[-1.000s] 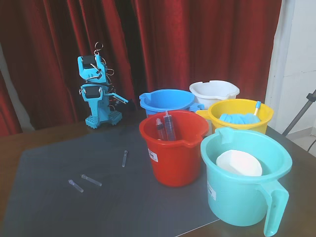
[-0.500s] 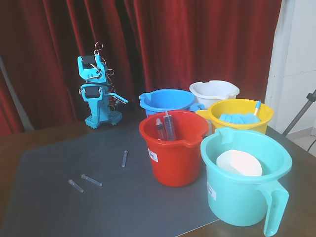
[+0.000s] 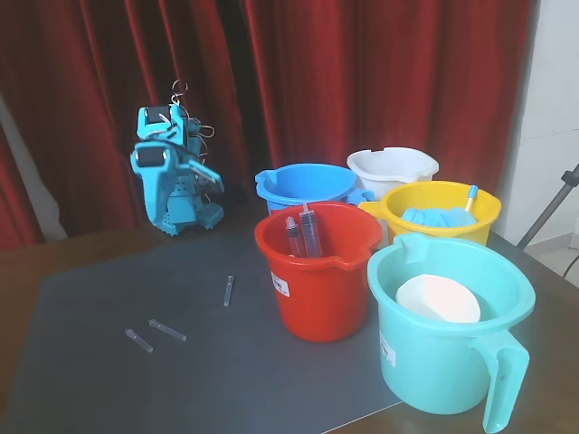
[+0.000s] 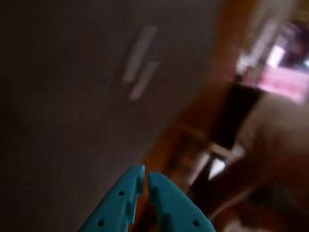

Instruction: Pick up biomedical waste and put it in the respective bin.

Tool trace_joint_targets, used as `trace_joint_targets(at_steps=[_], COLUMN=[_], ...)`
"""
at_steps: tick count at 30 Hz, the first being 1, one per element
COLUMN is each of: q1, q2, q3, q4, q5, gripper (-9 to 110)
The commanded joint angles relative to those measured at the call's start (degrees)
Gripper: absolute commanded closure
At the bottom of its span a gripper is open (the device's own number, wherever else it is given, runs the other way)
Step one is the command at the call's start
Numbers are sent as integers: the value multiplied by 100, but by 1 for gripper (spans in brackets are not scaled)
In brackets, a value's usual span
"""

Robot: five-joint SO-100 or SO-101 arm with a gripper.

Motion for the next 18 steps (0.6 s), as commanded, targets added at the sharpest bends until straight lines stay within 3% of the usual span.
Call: trace_joint_targets(at_steps=[1, 9, 15, 18], q1=[-35, -343, -782, -1169], q2=[35, 18, 26, 26], q3=[-44, -44, -44, -44], q4=[-773, -949, -483, -334], q5=[659, 2496, 4887, 6275], gripper=[101, 101, 101, 94])
